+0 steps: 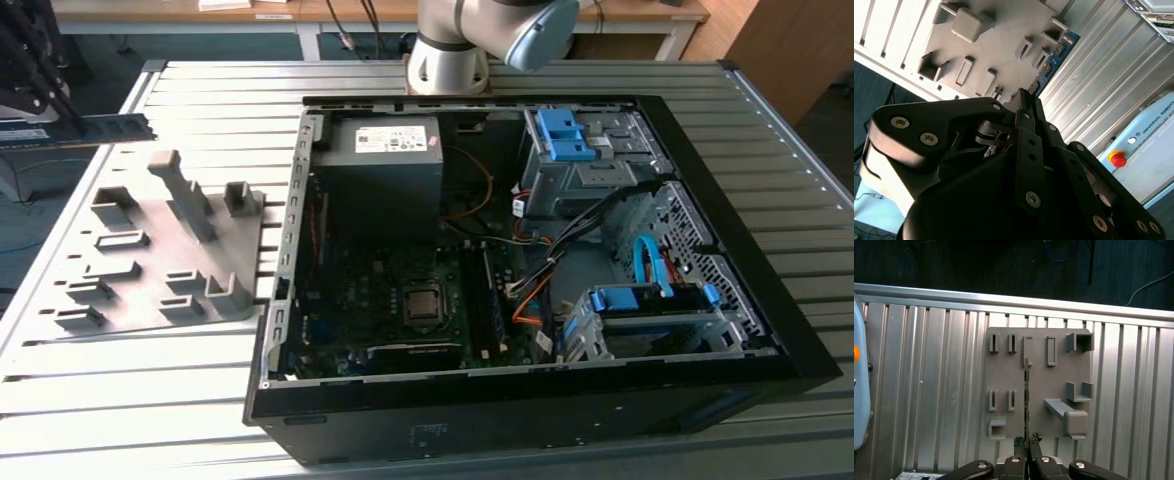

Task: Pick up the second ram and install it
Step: 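Pick up the second ram and move it above second insertion slot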

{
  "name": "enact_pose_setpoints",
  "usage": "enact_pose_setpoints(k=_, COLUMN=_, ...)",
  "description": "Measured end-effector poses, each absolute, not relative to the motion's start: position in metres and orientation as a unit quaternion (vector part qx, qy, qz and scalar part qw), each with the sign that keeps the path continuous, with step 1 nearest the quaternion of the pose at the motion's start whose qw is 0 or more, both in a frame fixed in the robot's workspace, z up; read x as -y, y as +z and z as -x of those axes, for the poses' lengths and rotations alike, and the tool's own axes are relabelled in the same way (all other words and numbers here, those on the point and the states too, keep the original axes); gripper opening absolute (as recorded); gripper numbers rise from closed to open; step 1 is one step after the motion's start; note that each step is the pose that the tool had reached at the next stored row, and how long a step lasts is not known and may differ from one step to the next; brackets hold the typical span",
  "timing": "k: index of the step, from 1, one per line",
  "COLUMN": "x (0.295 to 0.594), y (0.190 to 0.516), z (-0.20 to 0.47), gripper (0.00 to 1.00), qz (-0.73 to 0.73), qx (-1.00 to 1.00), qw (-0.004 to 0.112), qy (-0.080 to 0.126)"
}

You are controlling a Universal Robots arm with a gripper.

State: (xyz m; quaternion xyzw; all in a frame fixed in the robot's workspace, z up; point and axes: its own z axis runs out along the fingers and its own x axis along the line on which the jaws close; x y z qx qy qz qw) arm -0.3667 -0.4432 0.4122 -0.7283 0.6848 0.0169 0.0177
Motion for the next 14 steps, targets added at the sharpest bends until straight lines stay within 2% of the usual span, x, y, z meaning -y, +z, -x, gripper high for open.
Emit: enact_pose_setpoints(k=14, x=0.443, y=0.412, z=0.344, gripper=0.14, qz=0.728, qx=-0.685, qw=0.018, qy=0.017)
